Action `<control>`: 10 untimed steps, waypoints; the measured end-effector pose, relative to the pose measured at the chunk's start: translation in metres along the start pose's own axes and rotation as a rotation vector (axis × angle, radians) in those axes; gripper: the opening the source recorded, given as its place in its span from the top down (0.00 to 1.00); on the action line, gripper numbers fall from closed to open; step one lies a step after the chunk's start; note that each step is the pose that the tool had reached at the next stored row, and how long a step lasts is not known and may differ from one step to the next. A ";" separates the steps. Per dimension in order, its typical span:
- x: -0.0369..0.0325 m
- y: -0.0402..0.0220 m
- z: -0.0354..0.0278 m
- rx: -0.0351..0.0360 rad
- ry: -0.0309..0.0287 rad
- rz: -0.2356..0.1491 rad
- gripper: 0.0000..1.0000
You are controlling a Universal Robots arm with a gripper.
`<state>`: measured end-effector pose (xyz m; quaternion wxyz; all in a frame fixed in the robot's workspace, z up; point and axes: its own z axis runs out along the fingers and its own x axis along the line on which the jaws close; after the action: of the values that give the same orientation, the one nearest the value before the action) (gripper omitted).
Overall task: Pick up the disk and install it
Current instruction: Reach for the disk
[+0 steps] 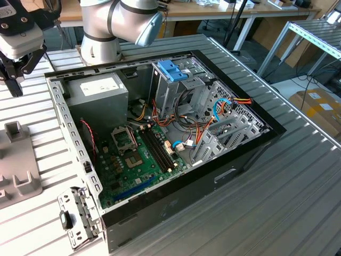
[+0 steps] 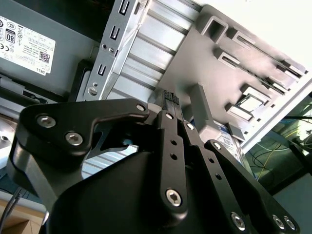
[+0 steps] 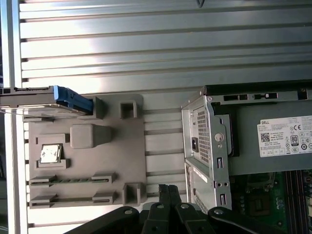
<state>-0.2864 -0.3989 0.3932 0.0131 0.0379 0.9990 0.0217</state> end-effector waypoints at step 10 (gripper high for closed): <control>0.0025 -0.0002 0.0000 0.0000 0.0000 0.000 0.89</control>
<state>-0.2889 -0.3989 0.3931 0.0131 0.0379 0.9990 0.0217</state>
